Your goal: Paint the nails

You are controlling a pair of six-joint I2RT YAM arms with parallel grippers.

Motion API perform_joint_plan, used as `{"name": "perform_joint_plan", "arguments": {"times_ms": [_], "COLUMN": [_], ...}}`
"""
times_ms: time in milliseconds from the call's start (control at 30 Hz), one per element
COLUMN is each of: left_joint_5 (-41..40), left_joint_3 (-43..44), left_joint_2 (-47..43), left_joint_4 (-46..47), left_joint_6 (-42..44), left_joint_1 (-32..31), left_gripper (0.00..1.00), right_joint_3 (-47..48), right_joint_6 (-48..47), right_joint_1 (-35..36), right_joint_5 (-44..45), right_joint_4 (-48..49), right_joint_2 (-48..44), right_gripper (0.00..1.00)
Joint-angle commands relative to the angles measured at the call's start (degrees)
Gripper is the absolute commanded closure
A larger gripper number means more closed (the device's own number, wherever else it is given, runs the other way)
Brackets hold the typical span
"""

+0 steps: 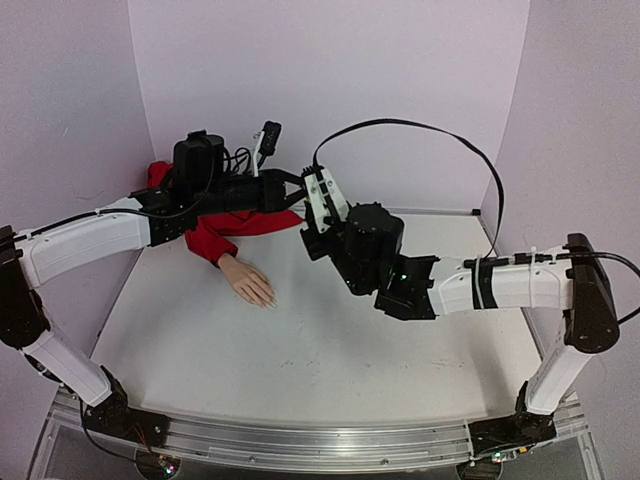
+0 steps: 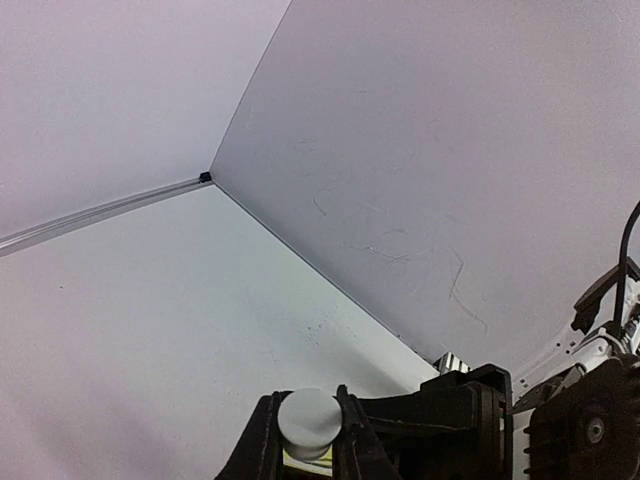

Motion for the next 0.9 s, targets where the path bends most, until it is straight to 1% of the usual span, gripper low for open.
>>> {"name": "perform_joint_plan", "arguments": {"times_ms": [0,67,133,200,233,300,333,467,533,600,700,833,867], "left_joint_5": [0.1,2.2,3.9,5.3,6.0,7.8,9.0,16.1,20.1,23.5,27.3,29.1,29.2], "left_joint_3": [1.4,1.7,1.8,1.9,1.9,2.0,2.1,2.6,2.9,3.4,4.3,4.4,4.4], "left_joint_2": [-0.4,-0.4,-0.5,-1.0,-1.2,-1.5,-1.6,-1.1,-0.7,-0.1,0.8,0.8,0.8], "left_joint_4": [-3.4,-3.4,-3.4,-3.4,-3.4,-3.3,-3.1,-0.7,1.1,2.7,4.5,5.7,5.8], "left_joint_6": [-0.5,-0.3,0.0,0.5,0.7,0.6,0.3,-0.9,-0.9,-1.5,-2.6,-2.2,-2.1], "left_joint_1": [-0.5,-0.5,-0.5,-0.4,-0.1,0.5,1.2,2.9,3.0,2.9,2.8,2.1,1.9], "left_gripper": [0.86,0.71,0.54,0.38,0.32,0.23,0.21,0.18,0.18,0.19,0.25,0.34,0.35], "right_joint_3": [4.8,4.5,3.1,0.0,-1.7,-3.4,-3.7,-3.6,-2.2,-0.5,0.6,0.2,0.0], "right_joint_6": [-3.8,-0.7,5.2,10.8,13.1,17.8,19.9,27.3,30.7,33.7,39.0,43.6,44.6], "right_joint_1": [0.2,-1.0,-4.1,-8.9,-12.4,-16.5,-19.5,-25.8,-27.3,-27.7,-27.8,-27.7,-27.7], "right_joint_5": [-6.0,-13.0,-22.7,-37.0,-47.4,-62.4,-68.3,-89.0,-97.7,-103.7,-108.3,-107.9,-107.8], "right_joint_4": [3.7,0.6,-2.6,-3.8,-3.7,-3.5,-3.6,-2.7,-1.8,-1.0,3.6,10.5,11.8], "right_joint_2": [-0.6,-1.8,-4.0,-7.0,-9.0,-10.7,-11.1,-11.3,-10.0,-8.0,-5.4,-3.9,-3.7], "right_gripper": [1.00,1.00,1.00,1.00,1.00,1.00,1.00,1.00,1.00,1.00,1.00,1.00,1.00]}}
